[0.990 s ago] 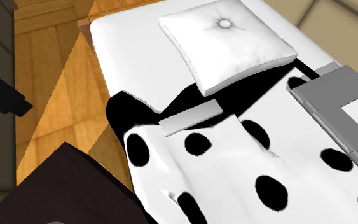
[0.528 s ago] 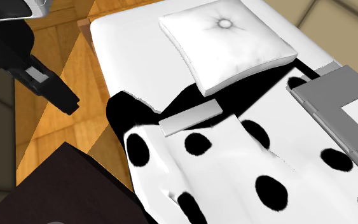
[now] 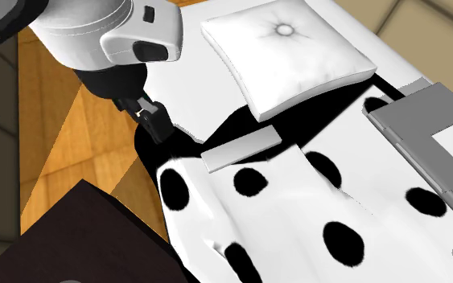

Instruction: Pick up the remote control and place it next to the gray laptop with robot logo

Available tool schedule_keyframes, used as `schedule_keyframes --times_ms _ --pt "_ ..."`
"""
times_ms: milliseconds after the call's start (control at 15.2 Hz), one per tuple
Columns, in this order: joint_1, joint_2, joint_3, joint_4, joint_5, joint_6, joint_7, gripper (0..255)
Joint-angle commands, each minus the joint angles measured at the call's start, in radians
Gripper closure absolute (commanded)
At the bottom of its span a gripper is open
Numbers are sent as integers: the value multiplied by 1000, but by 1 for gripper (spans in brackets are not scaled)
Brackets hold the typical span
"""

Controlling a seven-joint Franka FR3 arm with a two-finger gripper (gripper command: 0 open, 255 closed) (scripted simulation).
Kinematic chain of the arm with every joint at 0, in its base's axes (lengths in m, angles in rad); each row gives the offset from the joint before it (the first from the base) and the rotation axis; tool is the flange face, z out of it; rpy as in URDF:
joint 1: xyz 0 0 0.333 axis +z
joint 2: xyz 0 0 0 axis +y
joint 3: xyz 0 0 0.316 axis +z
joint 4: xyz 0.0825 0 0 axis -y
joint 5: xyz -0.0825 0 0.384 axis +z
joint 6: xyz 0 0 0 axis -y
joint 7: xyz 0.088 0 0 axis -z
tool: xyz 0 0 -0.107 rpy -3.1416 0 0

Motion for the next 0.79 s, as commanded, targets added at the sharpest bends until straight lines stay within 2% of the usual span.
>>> schedule_keyframes --times_ms 0,726 --pt "-12 63 -8 5 -7 59 7 0" --pt "-64 428 -52 148 -24 281 52 0"
